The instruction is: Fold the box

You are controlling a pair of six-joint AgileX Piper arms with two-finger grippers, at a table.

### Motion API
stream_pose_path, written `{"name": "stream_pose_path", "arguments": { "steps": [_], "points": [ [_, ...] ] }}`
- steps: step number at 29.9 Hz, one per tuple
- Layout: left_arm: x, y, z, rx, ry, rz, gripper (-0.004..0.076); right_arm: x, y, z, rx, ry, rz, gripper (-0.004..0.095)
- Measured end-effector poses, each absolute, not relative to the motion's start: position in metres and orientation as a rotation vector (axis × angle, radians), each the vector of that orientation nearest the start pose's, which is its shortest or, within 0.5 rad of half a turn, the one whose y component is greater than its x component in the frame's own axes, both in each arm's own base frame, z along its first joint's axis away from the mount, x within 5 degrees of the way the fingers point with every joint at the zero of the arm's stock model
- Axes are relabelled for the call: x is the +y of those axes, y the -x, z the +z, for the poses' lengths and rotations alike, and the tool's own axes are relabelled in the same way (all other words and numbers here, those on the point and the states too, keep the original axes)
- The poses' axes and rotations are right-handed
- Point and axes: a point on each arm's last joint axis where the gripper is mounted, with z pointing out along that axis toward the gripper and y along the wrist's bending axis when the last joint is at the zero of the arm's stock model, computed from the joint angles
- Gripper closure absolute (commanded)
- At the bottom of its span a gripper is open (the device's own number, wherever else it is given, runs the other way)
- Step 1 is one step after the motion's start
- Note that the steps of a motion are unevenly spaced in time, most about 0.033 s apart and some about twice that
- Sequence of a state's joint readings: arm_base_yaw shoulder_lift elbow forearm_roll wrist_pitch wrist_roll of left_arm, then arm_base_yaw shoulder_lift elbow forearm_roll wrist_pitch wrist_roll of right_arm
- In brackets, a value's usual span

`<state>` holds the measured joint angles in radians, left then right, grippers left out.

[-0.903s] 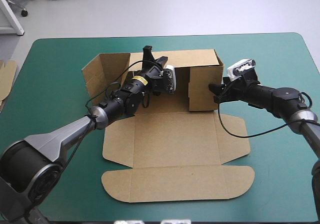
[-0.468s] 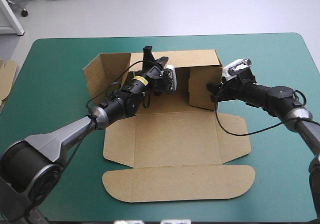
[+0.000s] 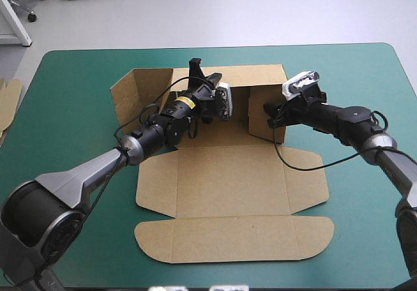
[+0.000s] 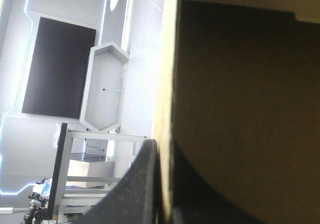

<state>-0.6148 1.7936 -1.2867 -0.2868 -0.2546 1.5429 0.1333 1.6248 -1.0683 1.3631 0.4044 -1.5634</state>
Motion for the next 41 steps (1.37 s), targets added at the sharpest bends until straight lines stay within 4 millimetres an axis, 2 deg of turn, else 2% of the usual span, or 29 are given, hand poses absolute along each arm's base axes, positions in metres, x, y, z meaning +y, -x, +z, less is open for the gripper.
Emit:
{"name": "stream_pose_path", "arguments": {
  "steps": [15, 31, 37, 41],
  "points": [
    [-0.247, -0.356, 0.296, 1.119, -1.399, 0.52, 0.0737, 0.081, -0.354, 0.265, 2.049, 0.475, 0.344, 0.0562],
    [-0.257, -0.354, 0.3, 1.198, -1.355, 0.572, 0.0737, 0.079, -0.355, 0.265, 2.052, 0.428, 0.353, 0.0582],
    [-0.259, -0.353, 0.3, 1.201, -1.345, 0.575, 0.0737, 0.078, -0.355, 0.265, 2.062, 0.376, 0.378, 0.0714],
    [-0.258, -0.353, 0.3, 1.202, -1.341, 0.578, 0.0737, 0.077, -0.356, 0.265, 2.061, 0.373, 0.376, 0.0882]
  ]
}}
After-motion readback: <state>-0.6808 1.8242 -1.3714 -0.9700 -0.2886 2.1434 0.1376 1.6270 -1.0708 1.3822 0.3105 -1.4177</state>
